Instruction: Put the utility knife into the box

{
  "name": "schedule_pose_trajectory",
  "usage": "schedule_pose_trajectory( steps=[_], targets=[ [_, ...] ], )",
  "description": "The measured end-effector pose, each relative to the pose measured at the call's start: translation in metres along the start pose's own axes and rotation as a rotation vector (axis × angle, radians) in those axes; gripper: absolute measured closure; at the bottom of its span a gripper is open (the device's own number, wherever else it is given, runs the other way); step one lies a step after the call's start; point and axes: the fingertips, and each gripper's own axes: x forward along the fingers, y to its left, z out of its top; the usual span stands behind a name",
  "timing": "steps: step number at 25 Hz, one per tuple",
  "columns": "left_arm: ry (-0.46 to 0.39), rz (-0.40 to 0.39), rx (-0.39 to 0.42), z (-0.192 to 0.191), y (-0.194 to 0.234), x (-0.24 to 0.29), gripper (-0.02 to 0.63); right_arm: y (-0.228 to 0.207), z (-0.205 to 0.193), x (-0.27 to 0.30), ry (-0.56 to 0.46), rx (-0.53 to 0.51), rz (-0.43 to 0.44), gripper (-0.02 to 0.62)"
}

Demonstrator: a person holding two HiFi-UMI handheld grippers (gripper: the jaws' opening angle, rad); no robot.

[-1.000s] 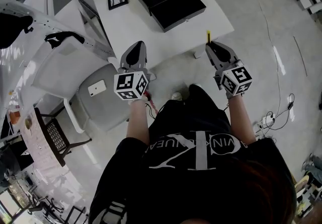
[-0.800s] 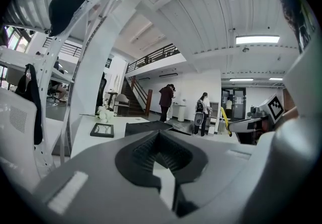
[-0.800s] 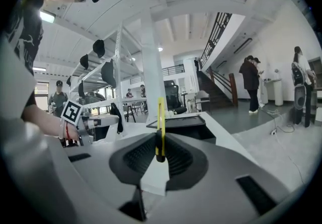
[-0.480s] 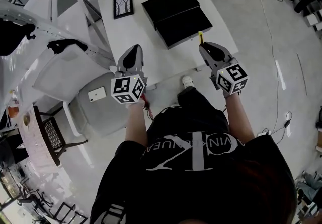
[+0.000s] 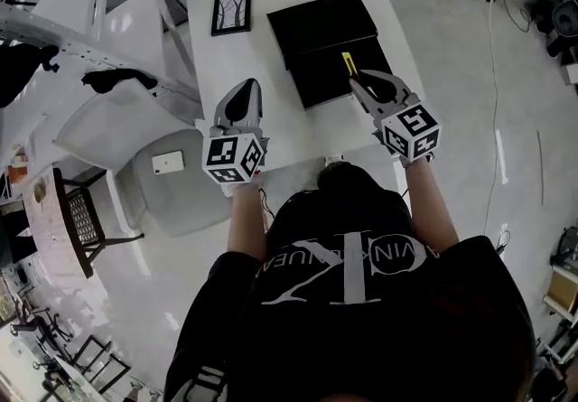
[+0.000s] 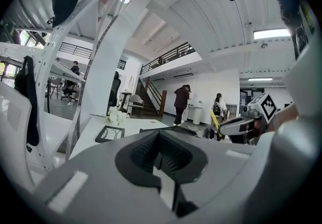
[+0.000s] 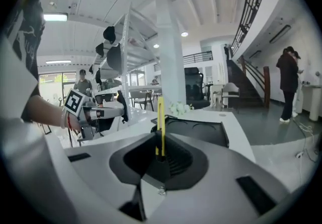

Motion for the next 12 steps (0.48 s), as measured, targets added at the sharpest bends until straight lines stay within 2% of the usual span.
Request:
schedule_pose_trajectory(
  steps=[6,12],
  targets=[
    [0.012,0.062,-0.016,-0.003,0.013,0.01,0.595,-0.011,-0.011,0.031,0.152,-0.101,0.094,0.532],
    [0.024,0.124,-0.031,-0.01,0.025,0.017,0.595,-0.008,-0.043,0.057,0.394,-0.167,0.23,0.532]
  ],
)
